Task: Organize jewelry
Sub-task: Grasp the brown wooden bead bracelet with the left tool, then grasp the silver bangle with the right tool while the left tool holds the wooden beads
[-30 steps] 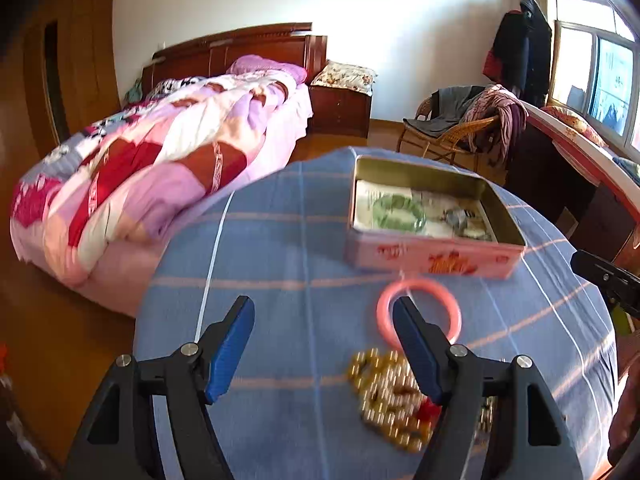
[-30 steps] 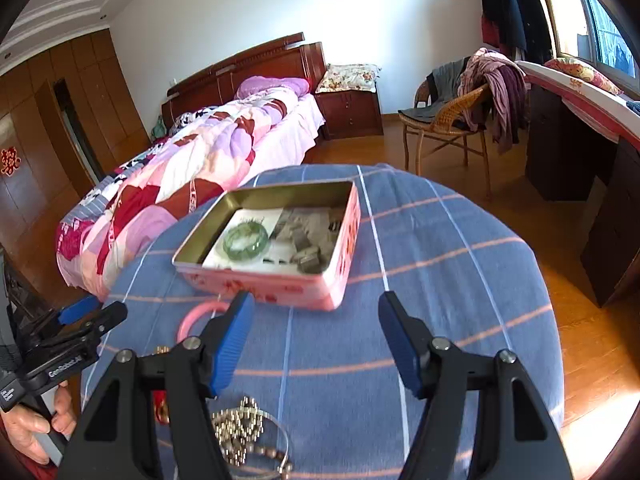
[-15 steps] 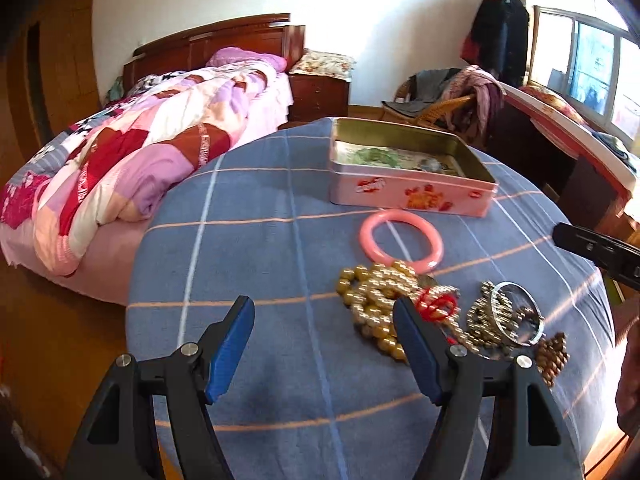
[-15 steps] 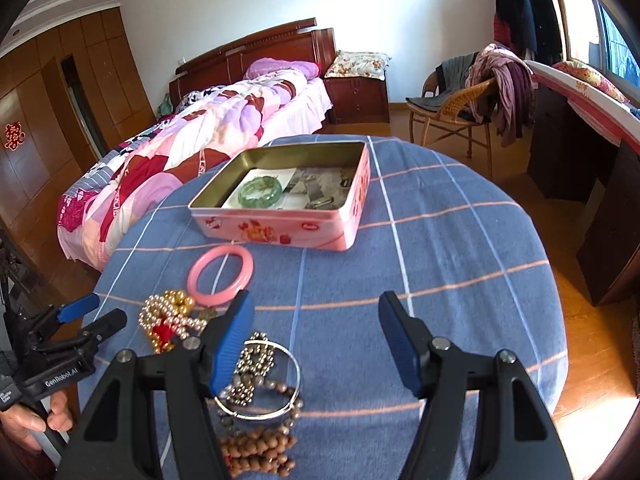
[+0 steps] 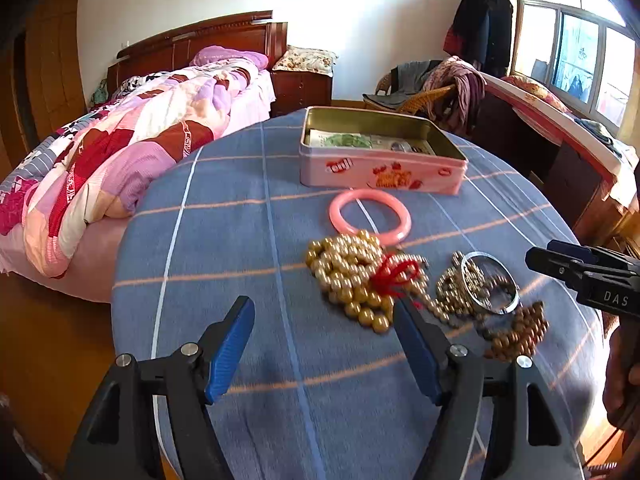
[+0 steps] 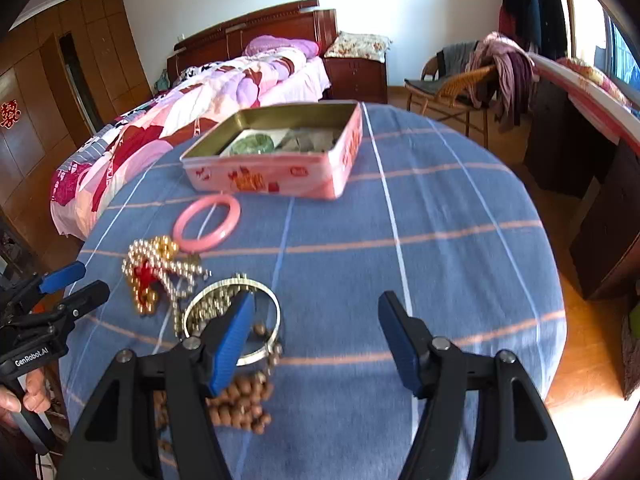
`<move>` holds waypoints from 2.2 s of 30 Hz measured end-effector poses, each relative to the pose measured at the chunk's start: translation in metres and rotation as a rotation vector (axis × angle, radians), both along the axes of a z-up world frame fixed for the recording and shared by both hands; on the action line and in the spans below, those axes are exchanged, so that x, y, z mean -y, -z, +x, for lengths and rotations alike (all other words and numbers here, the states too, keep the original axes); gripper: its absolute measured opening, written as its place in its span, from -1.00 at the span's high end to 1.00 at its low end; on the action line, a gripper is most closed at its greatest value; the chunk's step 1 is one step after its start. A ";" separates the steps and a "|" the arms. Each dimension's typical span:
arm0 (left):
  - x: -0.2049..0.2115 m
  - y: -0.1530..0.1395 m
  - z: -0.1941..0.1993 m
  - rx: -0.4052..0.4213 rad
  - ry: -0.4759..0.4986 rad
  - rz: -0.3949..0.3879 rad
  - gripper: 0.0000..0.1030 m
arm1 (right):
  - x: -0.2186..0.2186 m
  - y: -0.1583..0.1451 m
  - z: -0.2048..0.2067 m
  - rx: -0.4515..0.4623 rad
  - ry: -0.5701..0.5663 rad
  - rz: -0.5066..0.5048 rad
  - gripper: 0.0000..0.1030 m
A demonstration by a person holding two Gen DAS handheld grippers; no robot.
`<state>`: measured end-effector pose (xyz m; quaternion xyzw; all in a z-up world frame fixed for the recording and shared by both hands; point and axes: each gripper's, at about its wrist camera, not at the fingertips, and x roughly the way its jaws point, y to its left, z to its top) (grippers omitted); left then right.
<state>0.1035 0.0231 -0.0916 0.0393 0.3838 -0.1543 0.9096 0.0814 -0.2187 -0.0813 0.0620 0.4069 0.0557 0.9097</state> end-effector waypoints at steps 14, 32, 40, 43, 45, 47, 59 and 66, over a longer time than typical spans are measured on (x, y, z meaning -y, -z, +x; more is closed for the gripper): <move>0.088 0.008 -0.032 -0.054 0.395 -0.069 -0.39 | 0.016 -0.008 -0.020 0.012 0.078 -0.029 -0.32; 0.071 0.014 -0.033 -0.088 0.401 -0.073 0.47 | 0.019 -0.009 -0.024 0.007 0.074 -0.022 -0.32; 0.017 -0.012 -0.025 -0.010 0.265 -0.179 0.47 | 0.010 -0.003 -0.012 -0.016 0.018 0.094 -0.34; 0.000 -0.016 -0.016 0.013 0.190 -0.197 0.47 | -0.006 0.001 -0.001 -0.026 -0.017 0.081 -0.53; -0.005 -0.018 -0.010 0.020 0.159 -0.191 0.47 | -0.018 0.006 0.008 -0.043 -0.047 0.065 -0.58; -0.008 -0.018 -0.007 0.022 0.143 -0.187 0.47 | -0.030 0.010 0.016 -0.061 -0.087 0.065 -0.60; -0.014 -0.011 0.000 0.001 0.123 -0.193 0.46 | -0.057 0.022 0.030 -0.112 -0.130 -0.036 -0.79; -0.018 -0.011 -0.001 -0.004 0.113 -0.196 0.46 | -0.052 0.021 0.027 -0.097 -0.133 -0.042 -0.52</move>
